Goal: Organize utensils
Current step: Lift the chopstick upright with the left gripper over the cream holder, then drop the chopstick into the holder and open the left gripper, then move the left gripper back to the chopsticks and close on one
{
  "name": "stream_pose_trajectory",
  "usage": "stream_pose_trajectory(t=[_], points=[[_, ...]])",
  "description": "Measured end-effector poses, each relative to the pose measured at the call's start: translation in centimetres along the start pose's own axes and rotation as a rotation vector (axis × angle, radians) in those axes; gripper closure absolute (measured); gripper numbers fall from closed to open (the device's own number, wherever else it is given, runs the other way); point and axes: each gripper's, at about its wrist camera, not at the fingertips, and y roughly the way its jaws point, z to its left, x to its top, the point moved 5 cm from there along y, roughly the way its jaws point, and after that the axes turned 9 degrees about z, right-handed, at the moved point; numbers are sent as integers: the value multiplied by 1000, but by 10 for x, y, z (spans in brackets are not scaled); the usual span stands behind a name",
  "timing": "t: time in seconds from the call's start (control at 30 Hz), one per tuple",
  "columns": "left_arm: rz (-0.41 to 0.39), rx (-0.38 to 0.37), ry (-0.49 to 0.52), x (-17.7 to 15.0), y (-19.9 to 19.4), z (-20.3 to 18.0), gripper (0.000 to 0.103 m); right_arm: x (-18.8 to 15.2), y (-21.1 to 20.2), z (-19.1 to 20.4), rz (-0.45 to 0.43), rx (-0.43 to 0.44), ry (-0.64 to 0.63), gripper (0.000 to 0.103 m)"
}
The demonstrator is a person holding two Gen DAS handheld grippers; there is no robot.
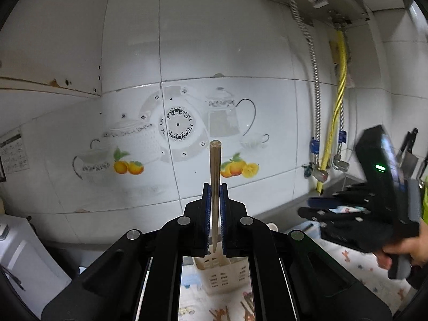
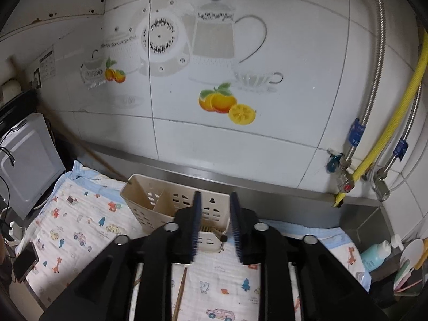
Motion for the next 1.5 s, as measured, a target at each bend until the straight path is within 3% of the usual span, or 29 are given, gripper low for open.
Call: stream_pose_trajectory(t=[0.1, 0.17, 0.37, 0.6, 0.83, 1.13, 1.23, 1.5], points=[[14, 3, -17, 4, 18, 5, 98, -3, -11, -1, -24, 4, -1, 77], [28, 9, -32, 3, 30, 7, 98, -7, -19, -2, -47, 4, 0, 68], [76, 11, -43, -13, 62, 10, 98, -24, -36, 1, -86, 12, -15, 68], [197, -33, -89, -48, 98, 22, 97, -56, -36, 8, -80, -19, -42, 64], [220, -56, -94, -62, 103, 23, 95, -101, -28, 18, -41, 4, -31, 63], [189, -59, -107, -67, 55, 25, 93, -177, -25, 43, 34, 54, 6, 63], [188, -59, -117, -80, 33, 27, 83, -206, -25, 51, 51, 47, 24, 63], [261, -66, -170, -150, -20, 29, 81, -274, -11, 72, 112, 47, 95, 64]])
